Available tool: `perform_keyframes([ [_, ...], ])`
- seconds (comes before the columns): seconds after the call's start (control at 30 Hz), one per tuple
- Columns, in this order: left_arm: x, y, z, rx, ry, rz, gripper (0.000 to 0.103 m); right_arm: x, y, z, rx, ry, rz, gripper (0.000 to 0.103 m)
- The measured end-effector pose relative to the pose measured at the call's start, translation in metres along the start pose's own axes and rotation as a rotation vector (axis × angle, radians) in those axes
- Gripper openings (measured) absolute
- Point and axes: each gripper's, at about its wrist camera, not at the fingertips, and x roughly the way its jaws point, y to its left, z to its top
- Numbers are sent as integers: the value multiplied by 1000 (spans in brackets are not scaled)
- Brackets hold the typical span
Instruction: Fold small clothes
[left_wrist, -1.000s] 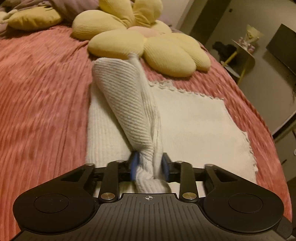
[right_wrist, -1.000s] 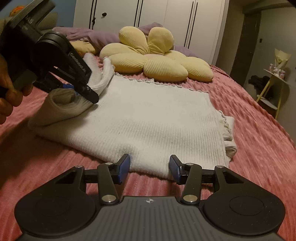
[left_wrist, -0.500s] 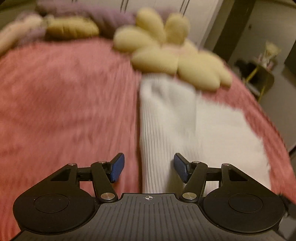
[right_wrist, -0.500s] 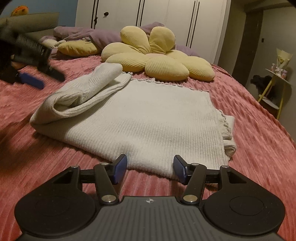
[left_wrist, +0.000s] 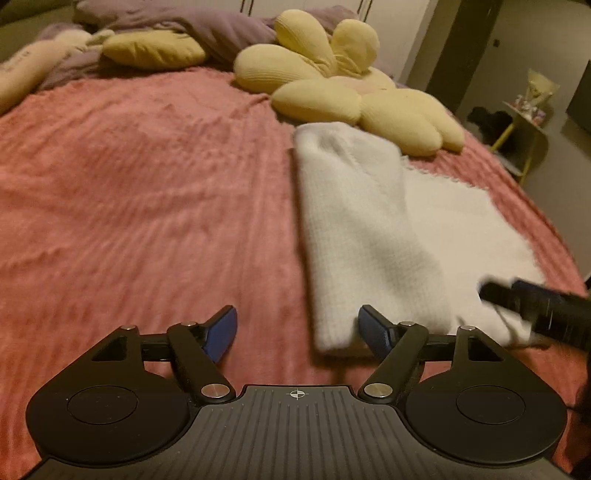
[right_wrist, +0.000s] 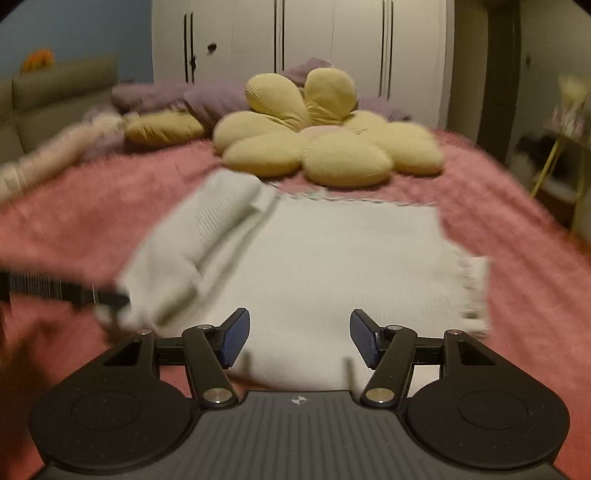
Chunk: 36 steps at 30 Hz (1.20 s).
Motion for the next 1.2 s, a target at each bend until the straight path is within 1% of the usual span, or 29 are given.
perform_keyframes([
  [0.03, 1, 2, -1, -10, 3, -2, 80, 7, -2, 6, 50, 17, 49, 62],
  [0.1, 0, 6, -3, -33, 5, -18, 80, 27, -7, 19, 179, 72, 193, 63],
  [0.13, 1, 6, -3, -39, 6, -20, 81, 36, -10, 24, 232, 89, 242, 63],
  [0.2, 2, 6, -3, -42, 7, -19, 81, 56, -13, 35, 316, 112, 318, 72],
  [0.3, 3, 4, -3, -43, 7, -24, 82, 81, -13, 42, 383, 145, 358, 72],
  [0.43, 8, 1, -2, -35, 17, -19, 85, 113, -17, 40, 464, 222, 398, 71],
  [0.47, 9, 0, -2, -31, 19, -17, 86, 116, -17, 40, 476, 226, 404, 68],
  [0.5, 10, -1, -2, -27, 22, -16, 86, 117, -17, 41, 480, 225, 417, 57],
  [0.53, 11, -2, -2, -22, 24, -14, 87, 118, -15, 44, 473, 224, 432, 51],
  [0.6, 12, -4, -1, -14, 26, -8, 88, 121, -11, 46, 453, 228, 433, 37],
  [0.63, 12, -4, -1, -14, 28, -6, 88, 121, -11, 46, 440, 225, 431, 35],
  [0.67, 12, -5, -1, -14, 28, -4, 88, 123, -10, 46, 426, 229, 424, 35],
  [0.73, 12, -4, -1, -15, 28, -4, 88, 127, -10, 46, 429, 245, 425, 38],
  [0.8, 12, -5, -1, -17, 31, -4, 88, 126, -12, 47, 442, 243, 432, 42],
  [0.93, 13, -6, 1, -21, 35, -1, 89, 127, -5, 52, 405, 243, 422, 42],
  [1.03, 14, -6, 1, -24, 37, -1, 90, 127, -2, 53, 375, 236, 396, 33],
  [1.1, 14, -6, 1, -26, 38, 0, 90, 123, 1, 53, 342, 212, 371, 22],
  [1.2, 12, -6, 3, -35, 42, 0, 90, 113, 12, 56, 233, 165, 320, 17],
])
